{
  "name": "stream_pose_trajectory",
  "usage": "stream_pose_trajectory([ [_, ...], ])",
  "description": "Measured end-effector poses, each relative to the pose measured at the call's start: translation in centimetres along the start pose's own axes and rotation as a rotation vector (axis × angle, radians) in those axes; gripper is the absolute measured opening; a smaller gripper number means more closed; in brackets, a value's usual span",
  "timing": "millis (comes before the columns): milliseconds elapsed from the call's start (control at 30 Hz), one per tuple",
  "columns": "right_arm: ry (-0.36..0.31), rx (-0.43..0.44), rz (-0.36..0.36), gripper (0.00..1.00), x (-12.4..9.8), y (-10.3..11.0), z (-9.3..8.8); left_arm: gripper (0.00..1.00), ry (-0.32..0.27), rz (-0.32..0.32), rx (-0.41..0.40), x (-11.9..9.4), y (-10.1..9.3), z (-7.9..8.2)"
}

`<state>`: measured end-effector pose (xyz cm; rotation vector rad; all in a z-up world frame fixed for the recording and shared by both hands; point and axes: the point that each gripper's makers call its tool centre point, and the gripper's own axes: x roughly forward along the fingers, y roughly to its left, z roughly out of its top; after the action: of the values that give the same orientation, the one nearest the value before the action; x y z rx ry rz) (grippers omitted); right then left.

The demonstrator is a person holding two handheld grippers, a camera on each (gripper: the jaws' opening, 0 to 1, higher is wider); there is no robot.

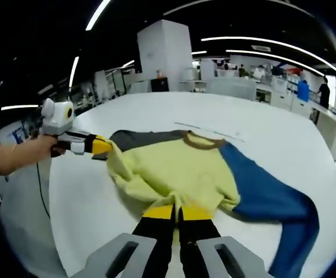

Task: Fold the garment on the visible template until the final outline fits inside the template.

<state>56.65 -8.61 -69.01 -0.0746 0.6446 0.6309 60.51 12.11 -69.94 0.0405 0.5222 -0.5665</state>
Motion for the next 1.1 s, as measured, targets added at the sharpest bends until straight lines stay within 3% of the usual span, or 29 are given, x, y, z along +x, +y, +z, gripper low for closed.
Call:
stream_pose_trajectory([
  [167,0.009,0.025,-0.034,0.00,1.8,-2.0,1.1,0.00,0.011,0.039,0.016,1.9,1.5,0.2],
  [533,0.048,0.140,-0.104,0.00,4.5,-6.2,0.3,0.00,0.038,0.077,0.018,4.6,3.7,0.4],
  [833,0.084,0.178,-0.132,0.00,5.9,-7.4,-0.7,0.00,0.094,0.086,0.042,7.0,4.7,-0.5],
  [1100,0.098,0.223,-0.135,0.00,6.2,-7.8,-1.4,0.00,0.107,0.101,0.055,7.0,5.2,-0.9],
])
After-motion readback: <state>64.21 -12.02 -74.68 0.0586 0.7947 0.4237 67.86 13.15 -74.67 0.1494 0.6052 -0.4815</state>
